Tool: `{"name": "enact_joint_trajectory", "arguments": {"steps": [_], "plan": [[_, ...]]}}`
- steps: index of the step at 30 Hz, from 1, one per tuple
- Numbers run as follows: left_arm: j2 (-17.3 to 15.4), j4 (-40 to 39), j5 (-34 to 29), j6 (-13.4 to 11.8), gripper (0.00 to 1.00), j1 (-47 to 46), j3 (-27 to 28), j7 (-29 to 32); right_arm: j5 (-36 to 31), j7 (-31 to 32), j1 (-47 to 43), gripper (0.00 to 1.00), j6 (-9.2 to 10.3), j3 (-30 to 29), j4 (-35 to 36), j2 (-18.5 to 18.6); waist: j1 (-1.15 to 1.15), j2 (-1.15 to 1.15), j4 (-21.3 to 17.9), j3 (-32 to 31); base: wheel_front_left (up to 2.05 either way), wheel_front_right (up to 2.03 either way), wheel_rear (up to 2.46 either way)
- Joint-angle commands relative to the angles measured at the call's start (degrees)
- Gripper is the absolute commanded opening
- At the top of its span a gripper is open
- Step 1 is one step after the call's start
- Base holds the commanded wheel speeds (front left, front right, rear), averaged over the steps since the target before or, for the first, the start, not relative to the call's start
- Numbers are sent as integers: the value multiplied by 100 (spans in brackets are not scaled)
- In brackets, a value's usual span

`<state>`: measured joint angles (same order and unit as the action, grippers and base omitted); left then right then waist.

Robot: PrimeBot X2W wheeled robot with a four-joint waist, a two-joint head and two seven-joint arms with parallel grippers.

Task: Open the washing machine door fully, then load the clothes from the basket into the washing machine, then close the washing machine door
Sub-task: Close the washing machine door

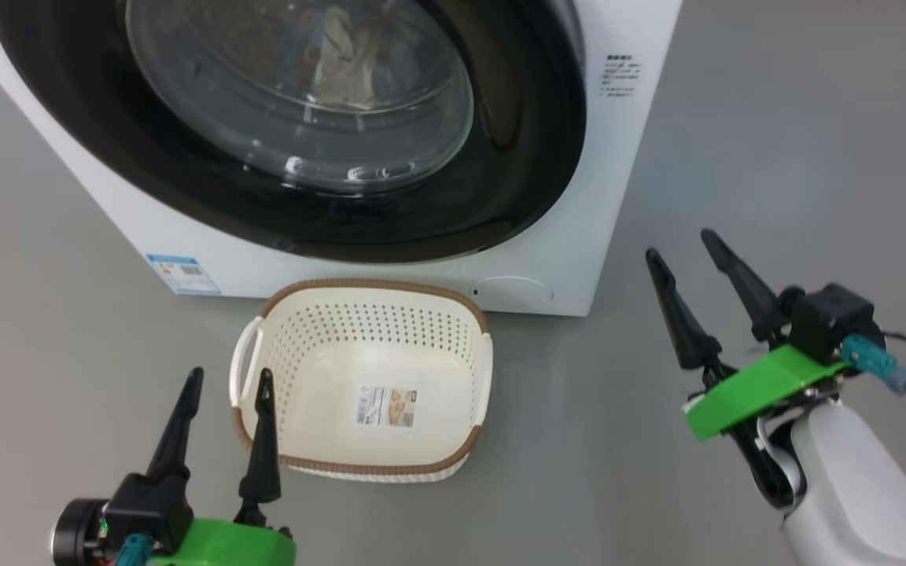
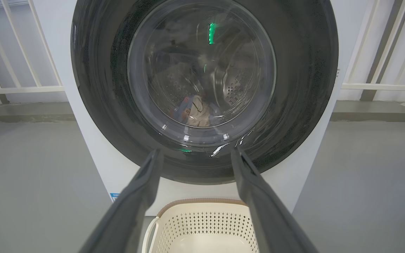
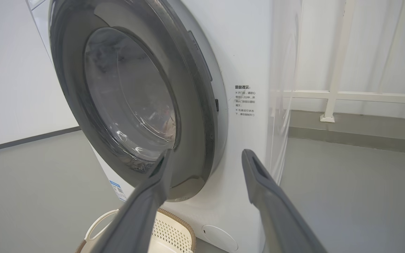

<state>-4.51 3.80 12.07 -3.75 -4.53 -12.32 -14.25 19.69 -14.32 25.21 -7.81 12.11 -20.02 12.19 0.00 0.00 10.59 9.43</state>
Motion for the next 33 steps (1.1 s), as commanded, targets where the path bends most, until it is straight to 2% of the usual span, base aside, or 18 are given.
{"name": "enact_joint_trajectory", "arguments": {"steps": [1,19,33], "plan": [[-131,-107,-66,36,100,-26,181,-12,-80,-68,-118,100,32,57,183,-65,0,0,-141,-153,0,0,0],[-396,-200,38,14,100,444,185,246,-509,142,-1900,100,32,-691,1083,-564,0,0,-702,-817,0,0,0],[-479,-316,168,-68,100,734,226,348,-809,550,-2851,100,32,-1096,1952,-764,0,0,-847,-1059,0,0,0]]}}
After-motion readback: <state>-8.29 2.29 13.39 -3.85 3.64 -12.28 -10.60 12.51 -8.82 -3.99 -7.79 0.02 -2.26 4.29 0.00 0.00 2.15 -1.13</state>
